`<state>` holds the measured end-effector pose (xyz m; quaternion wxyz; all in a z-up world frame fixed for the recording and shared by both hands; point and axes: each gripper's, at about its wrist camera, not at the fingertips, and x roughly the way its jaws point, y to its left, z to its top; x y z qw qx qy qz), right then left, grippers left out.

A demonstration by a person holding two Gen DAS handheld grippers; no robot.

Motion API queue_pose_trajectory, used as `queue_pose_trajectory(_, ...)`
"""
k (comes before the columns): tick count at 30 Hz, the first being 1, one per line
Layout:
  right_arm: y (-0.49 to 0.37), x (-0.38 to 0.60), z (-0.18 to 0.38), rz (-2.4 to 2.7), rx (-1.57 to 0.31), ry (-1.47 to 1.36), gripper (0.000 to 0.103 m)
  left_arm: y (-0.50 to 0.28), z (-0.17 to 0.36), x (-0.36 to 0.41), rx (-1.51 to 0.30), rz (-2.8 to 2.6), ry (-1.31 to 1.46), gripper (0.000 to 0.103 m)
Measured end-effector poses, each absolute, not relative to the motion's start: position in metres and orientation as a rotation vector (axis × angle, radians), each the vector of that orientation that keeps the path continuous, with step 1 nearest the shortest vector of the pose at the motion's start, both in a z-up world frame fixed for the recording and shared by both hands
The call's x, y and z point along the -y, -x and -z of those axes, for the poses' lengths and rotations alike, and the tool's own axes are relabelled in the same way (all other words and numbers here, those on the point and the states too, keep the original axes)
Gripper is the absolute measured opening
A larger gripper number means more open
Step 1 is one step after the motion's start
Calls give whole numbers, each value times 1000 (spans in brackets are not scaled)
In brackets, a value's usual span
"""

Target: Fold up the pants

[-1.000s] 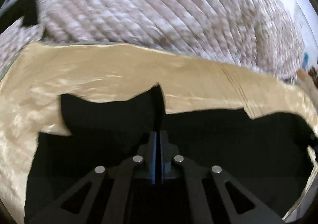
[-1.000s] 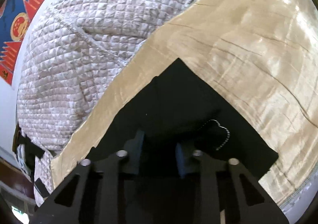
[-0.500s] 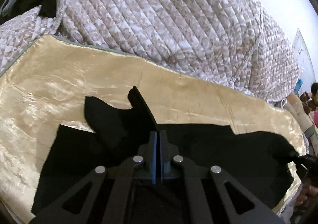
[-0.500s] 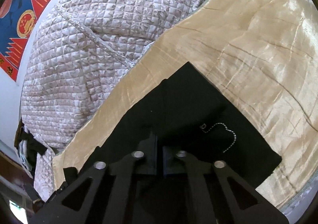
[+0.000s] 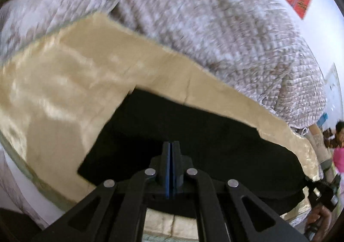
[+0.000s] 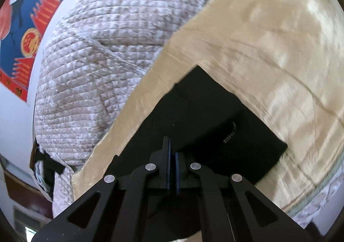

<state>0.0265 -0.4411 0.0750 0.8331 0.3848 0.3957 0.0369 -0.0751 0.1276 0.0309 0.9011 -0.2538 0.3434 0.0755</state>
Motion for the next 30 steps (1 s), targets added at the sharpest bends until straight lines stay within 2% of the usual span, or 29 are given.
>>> queue_pose_trajectory(6,-22,442,-76,-76,-831,-820,2,76,-22,-131,-717,-146,537,2)
queue_pose_trajectory(12,-3,438,-96,-136,-772,-811,2,90,-45,-133,-647,-135,532,2)
queue_pose_trajectory(19,1,449,-58,-14,-943,-823,2,86,-15,-137,-751,-153,550,2)
queue_pose_trajectory(27,8,447,-64,-16,-935,-803,2,98,-20,-136,-740,-162,535,2)
queue_pose_trajectory(30,18,440,-76,-39,-878,-771,2,103,-27,-135,-719,-169,522,2)
